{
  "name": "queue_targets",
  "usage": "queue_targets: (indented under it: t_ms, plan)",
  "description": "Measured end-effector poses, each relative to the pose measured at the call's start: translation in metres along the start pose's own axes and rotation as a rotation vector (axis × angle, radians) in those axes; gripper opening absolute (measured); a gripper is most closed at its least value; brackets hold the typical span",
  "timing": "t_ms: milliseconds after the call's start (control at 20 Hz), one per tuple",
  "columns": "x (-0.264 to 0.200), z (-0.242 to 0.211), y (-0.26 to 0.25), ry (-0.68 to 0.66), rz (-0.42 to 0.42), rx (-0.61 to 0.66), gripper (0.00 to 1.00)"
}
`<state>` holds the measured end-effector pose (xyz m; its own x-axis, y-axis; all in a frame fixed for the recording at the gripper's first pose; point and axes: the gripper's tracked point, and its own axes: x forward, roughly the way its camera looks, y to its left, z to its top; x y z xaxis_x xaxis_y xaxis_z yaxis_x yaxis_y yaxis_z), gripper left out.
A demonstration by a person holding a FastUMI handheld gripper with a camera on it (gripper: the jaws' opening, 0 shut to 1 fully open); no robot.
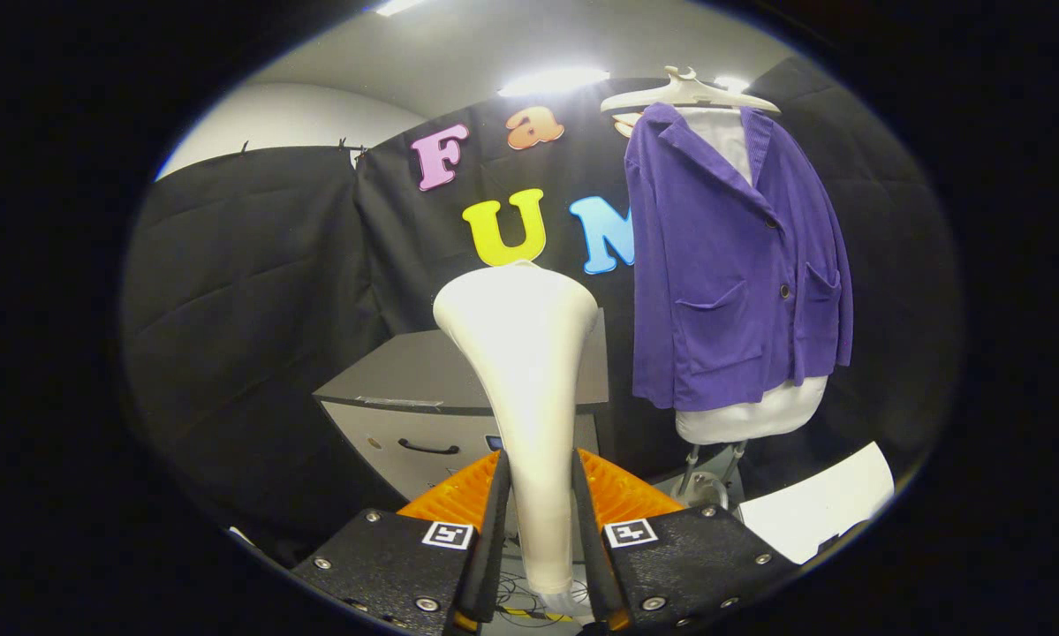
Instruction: Iron the clothes twice with a garment steamer, once on the left side and once on the right side.
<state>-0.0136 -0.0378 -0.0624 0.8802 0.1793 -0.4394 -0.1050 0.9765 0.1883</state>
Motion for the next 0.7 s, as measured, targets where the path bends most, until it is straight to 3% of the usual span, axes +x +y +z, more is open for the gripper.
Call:
queue_targets:
  t_ms: [150, 200, 250, 300, 400, 550, 700]
  plan:
    - [-0.003, 0.001, 0.002, 0.004, 0.019, 0.014, 0.4]
    - [-0.007, 0.02, 0.005, -0.069, 0.034, 0.027, 0.4]
    - [-0.015, 0.043, 0.007, -0.139, 0.033, 0.029, 0.35]
    - [-0.023, 0.071, 0.002, -0.209, 0.012, 0.002, 0.24]
    - [-0.026, 0.092, -0.013, -0.261, -0.031, -0.064, 0.21]
    - [-0.016, 0.058, -0.023, -0.206, -0.024, -0.04, 0.17]
    - [0.007, -0.034, -0.047, 0.012, -0.05, -0.064, 0.15]
